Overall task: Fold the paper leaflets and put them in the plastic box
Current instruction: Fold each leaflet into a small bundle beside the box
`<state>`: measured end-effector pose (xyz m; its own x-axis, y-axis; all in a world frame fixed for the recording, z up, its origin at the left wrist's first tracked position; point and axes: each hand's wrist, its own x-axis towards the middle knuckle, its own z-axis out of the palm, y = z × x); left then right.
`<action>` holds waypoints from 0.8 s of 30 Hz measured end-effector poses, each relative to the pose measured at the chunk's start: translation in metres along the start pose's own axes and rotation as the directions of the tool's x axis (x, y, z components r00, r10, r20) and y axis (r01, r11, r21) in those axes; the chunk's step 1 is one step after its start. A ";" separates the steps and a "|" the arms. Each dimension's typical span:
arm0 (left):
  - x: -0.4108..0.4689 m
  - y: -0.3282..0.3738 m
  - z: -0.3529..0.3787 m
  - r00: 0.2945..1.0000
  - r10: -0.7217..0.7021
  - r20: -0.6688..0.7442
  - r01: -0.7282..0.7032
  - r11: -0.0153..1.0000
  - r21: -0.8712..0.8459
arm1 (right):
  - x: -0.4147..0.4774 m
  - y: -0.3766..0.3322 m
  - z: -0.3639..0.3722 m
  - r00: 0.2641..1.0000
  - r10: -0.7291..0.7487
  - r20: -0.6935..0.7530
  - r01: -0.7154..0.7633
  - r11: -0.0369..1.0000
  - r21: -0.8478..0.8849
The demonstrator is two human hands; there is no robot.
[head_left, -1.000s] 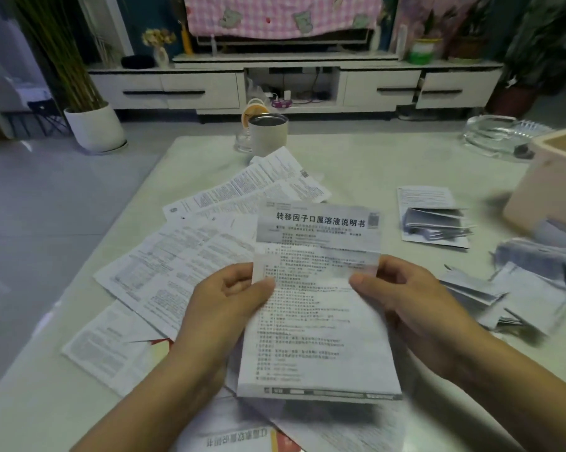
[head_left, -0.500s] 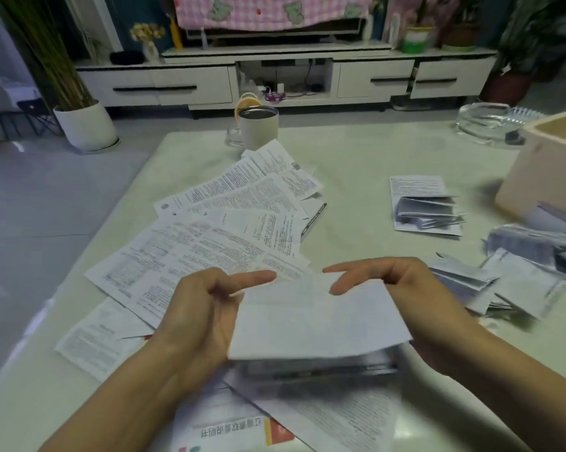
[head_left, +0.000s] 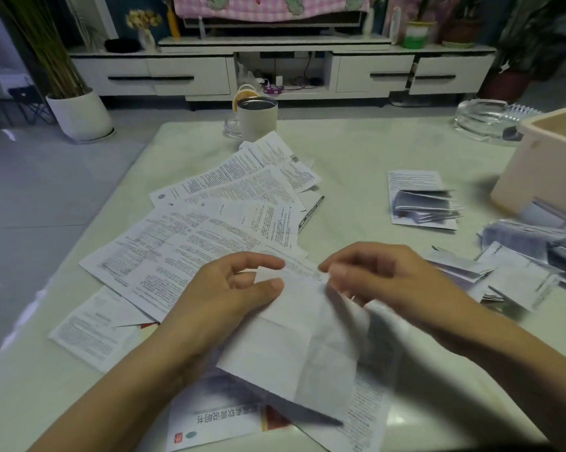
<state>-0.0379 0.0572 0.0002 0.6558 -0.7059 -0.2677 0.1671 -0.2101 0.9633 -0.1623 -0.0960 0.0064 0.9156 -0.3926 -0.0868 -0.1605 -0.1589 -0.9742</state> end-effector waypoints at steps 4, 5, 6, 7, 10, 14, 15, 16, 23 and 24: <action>0.004 -0.004 0.004 1.000 0.015 0.028 -0.017 0.996 0.092 | -0.001 0.007 0.006 0.989 -0.046 0.144 0.049 0.999 -0.015; 0.006 -0.004 0.003 1.000 0.018 0.010 -0.019 0.994 0.107 | -0.001 0.006 0.006 0.993 -0.060 0.105 0.063 0.998 -0.027; 0.008 -0.005 0.003 0.999 0.042 -0.008 -0.040 0.992 0.122 | -0.001 0.006 0.005 0.997 -0.068 0.047 0.070 0.997 -0.042; 0.008 -0.005 0.003 0.995 0.097 -0.021 -0.092 0.983 0.158 | -0.001 0.004 0.004 0.997 -0.071 -0.015 0.070 0.996 -0.050; 0.005 -0.002 0.008 0.950 0.310 0.039 -0.297 0.856 0.423 | -0.005 0.001 0.004 0.986 -0.078 -0.148 0.079 0.997 -0.001; -0.002 -0.003 0.014 0.934 0.318 0.162 -0.350 0.723 0.595 | -0.011 -0.004 0.007 0.983 -0.083 -0.164 0.095 0.993 0.064; -0.001 -0.007 0.013 0.938 0.306 0.165 -0.338 0.690 0.640 | -0.012 -0.005 0.007 0.986 -0.081 -0.145 0.094 0.992 0.080; -0.001 -0.009 0.012 0.938 0.301 0.173 -0.334 0.644 0.689 | -0.013 -0.005 0.006 0.988 -0.085 -0.127 0.096 0.992 0.082; -0.003 -0.003 0.016 0.848 0.330 0.415 -0.520 0.670 0.529 | -0.019 -0.007 0.005 0.972 -0.213 -0.097 0.227 0.959 0.170; -0.004 -0.002 0.018 0.849 0.300 0.436 -0.497 0.734 0.463 | -0.019 -0.008 0.005 0.969 -0.222 -0.112 0.239 0.956 0.171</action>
<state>-0.0540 0.0484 -0.0010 0.2860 -0.9568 0.0529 -0.5436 -0.1165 0.8312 -0.1768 -0.0830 0.0145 0.8811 -0.4465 0.1557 0.1285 -0.0908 -0.9875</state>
